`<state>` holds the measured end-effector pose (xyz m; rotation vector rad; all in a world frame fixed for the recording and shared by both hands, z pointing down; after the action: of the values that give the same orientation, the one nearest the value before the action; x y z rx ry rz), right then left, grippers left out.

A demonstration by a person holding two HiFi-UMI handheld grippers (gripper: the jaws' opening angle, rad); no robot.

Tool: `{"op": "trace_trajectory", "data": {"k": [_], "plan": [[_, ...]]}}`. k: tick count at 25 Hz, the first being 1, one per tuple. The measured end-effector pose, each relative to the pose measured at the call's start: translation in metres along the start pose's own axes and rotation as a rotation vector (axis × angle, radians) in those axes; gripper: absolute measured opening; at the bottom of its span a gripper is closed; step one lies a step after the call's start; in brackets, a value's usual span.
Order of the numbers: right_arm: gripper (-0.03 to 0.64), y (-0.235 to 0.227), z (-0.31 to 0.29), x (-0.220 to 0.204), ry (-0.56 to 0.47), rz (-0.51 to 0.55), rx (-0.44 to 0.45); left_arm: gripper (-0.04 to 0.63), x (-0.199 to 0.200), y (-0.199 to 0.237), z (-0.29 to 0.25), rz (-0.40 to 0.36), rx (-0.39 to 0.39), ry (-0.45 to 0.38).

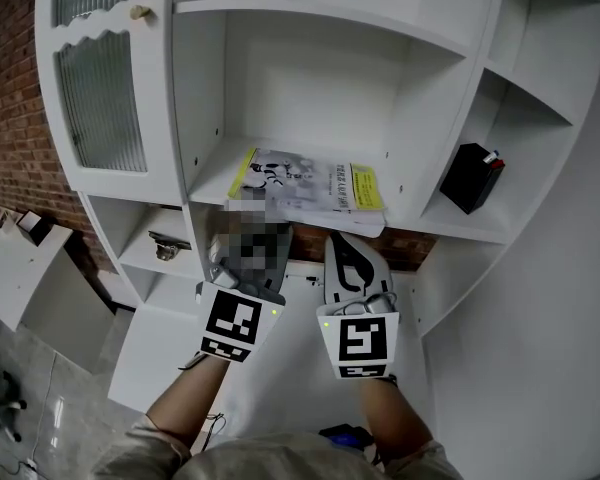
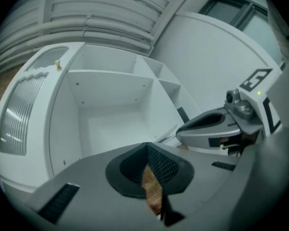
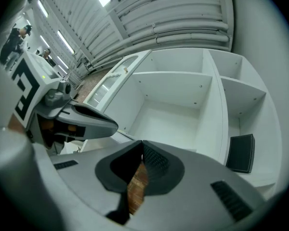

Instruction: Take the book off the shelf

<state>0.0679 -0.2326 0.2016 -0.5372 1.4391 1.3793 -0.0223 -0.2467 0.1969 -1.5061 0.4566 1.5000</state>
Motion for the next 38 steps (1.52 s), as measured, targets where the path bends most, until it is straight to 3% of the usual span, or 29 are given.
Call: {"op": "trace_trajectory", "data": {"k": [11,13,16,21,25,30,38], "plan": [[0.021,-0.002,-0.010,0.004,0.080,0.298,0.049,0.011,0.003,0.006,-0.010,-0.397,-0.016,0.113],[0.058,-0.003,-0.010,0.004,0.090,0.336,0.069,0.011,0.002,0.004,-0.012,-0.455,-0.029,0.133],[0.132,-0.002,-0.013,0.002,0.122,0.369,0.111,0.016,0.000,0.002,-0.015,-0.501,-0.052,0.152],[0.181,-0.004,-0.017,-0.004,0.161,0.425,0.128,0.127,-0.007,0.000,-0.020,-0.531,-0.104,0.197],[0.221,-0.006,-0.021,-0.007,0.191,0.497,0.133,0.180,-0.012,0.004,-0.024,-0.658,-0.086,0.245],[0.242,-0.003,-0.028,-0.010,0.233,0.642,0.136,0.241,-0.016,0.002,-0.032,-0.744,-0.111,0.281],[0.256,0.000,-0.045,-0.019,0.310,0.777,0.180,0.262,-0.022,0.000,-0.048,-0.838,-0.151,0.327]]}}
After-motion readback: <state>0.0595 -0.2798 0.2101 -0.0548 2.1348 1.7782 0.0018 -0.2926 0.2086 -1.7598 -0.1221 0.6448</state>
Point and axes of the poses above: the fingertips, and each gripper's own axes: z backward along the fingers, y to its left, x out of its top, the point moved 3 cm from there along z, backward along the fingers, and after that the axes turned 1 degree about z, right-handed, at the moved point
